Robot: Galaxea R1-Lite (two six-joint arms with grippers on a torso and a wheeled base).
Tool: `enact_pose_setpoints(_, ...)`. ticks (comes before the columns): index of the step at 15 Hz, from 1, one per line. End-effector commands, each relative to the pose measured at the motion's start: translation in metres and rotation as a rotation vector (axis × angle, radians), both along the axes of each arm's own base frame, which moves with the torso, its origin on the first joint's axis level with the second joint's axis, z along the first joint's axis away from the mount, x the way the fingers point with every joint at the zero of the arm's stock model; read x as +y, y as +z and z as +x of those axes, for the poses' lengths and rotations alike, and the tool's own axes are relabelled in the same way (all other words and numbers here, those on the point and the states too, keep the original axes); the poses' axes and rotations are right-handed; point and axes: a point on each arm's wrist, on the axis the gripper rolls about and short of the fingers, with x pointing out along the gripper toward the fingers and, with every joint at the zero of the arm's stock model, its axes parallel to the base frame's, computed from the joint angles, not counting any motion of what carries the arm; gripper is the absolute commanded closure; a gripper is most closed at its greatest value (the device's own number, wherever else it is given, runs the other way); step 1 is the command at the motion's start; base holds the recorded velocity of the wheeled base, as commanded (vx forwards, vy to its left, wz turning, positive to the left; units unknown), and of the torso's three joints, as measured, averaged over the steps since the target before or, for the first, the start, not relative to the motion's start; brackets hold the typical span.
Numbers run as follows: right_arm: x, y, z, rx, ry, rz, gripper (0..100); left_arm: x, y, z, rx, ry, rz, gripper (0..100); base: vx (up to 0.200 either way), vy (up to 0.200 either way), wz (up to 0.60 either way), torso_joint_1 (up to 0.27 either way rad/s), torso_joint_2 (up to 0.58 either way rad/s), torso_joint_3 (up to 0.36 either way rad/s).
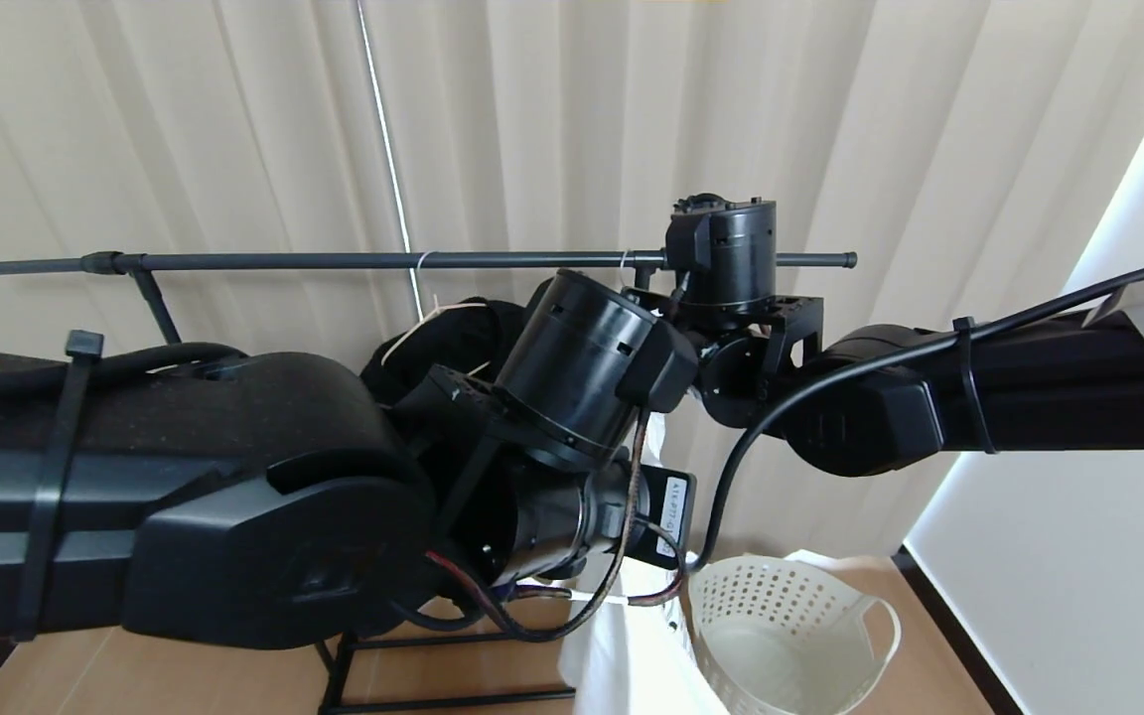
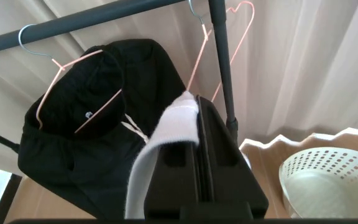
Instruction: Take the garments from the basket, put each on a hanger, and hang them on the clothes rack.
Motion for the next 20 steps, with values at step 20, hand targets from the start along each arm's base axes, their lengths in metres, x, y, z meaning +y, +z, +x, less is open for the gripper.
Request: enact_pose_setpoints(20,-0.088,0.025,-0.014,-0.030,-0.137,-0.273,100,-0.001,-0.021,0.101,-0.094,0.136,0.098,100,0.000,0.000,0.00,0.000,0.00,0.000)
